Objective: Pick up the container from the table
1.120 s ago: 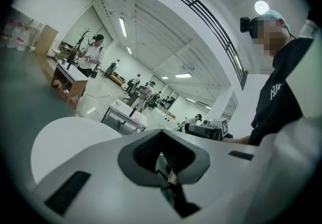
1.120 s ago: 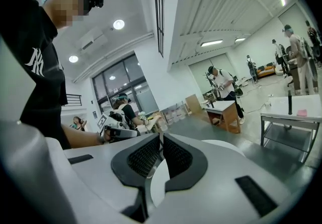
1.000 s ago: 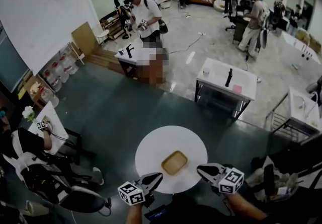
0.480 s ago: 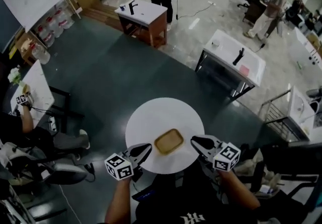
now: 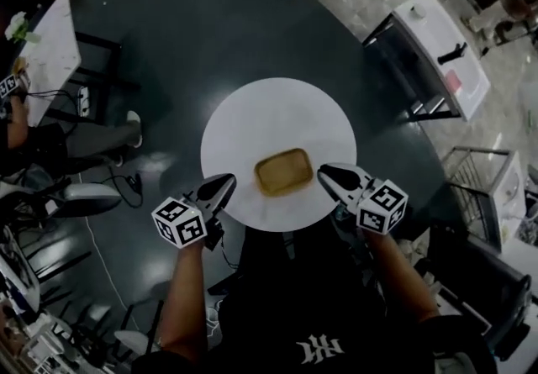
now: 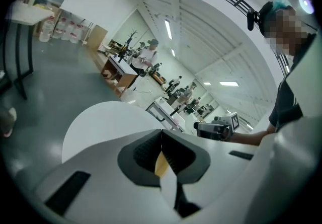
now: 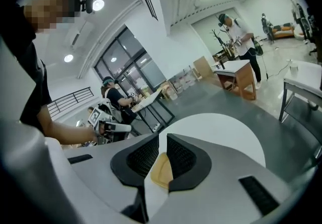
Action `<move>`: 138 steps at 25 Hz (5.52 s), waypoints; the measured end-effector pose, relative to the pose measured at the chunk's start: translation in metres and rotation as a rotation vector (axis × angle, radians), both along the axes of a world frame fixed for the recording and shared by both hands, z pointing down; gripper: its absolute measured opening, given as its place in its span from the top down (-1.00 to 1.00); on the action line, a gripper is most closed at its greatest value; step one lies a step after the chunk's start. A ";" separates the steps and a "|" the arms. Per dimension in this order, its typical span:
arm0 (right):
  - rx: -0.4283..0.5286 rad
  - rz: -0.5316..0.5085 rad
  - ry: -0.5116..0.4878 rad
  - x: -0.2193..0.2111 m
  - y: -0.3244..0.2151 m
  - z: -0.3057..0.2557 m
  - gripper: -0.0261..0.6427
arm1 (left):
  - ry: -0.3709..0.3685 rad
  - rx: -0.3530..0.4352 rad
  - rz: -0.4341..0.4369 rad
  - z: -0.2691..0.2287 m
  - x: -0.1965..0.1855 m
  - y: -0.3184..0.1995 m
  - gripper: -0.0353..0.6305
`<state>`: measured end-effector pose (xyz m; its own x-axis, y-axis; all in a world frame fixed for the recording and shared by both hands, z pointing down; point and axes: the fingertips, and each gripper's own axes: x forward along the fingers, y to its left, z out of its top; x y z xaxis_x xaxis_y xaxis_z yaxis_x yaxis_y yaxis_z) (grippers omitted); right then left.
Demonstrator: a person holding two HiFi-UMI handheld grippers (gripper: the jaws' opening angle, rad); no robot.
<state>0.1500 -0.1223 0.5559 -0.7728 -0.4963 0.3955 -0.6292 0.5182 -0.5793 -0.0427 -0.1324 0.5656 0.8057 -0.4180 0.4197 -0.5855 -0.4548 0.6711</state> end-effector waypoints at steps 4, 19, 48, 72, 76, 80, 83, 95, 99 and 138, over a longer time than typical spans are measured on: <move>-0.066 -0.009 0.004 -0.002 -0.011 0.036 0.71 | -0.022 -0.062 -0.020 0.033 -0.004 0.006 0.88; -0.324 0.018 0.054 0.006 0.003 0.136 0.50 | -0.025 -0.289 -0.022 0.118 0.021 0.031 0.74; -0.436 -0.049 0.092 -0.012 0.015 0.177 0.55 | -0.075 -0.409 -0.074 0.159 0.031 0.056 0.59; -0.391 0.003 0.080 -0.012 -0.002 0.159 0.70 | -0.012 -0.410 -0.054 0.145 0.034 0.051 0.75; -0.366 0.007 0.072 -0.014 -0.009 0.150 0.70 | -0.013 -0.385 -0.047 0.137 0.032 0.041 0.76; -0.326 0.015 0.065 -0.015 -0.016 0.130 0.70 | -0.015 -0.338 -0.038 0.117 0.029 0.029 0.76; -0.283 0.024 0.057 -0.019 -0.024 0.111 0.70 | -0.012 -0.294 -0.031 0.098 0.025 0.019 0.76; -0.073 0.053 0.034 -0.046 -0.054 0.014 0.70 | -0.013 -0.079 -0.003 -0.003 -0.005 -0.023 0.76; 0.012 0.074 0.029 -0.058 -0.065 -0.026 0.70 | -0.016 0.003 0.012 -0.038 -0.016 -0.039 0.77; 0.511 0.250 0.000 -0.028 0.026 -0.248 0.70 | 0.002 0.504 0.165 -0.254 0.013 0.023 0.77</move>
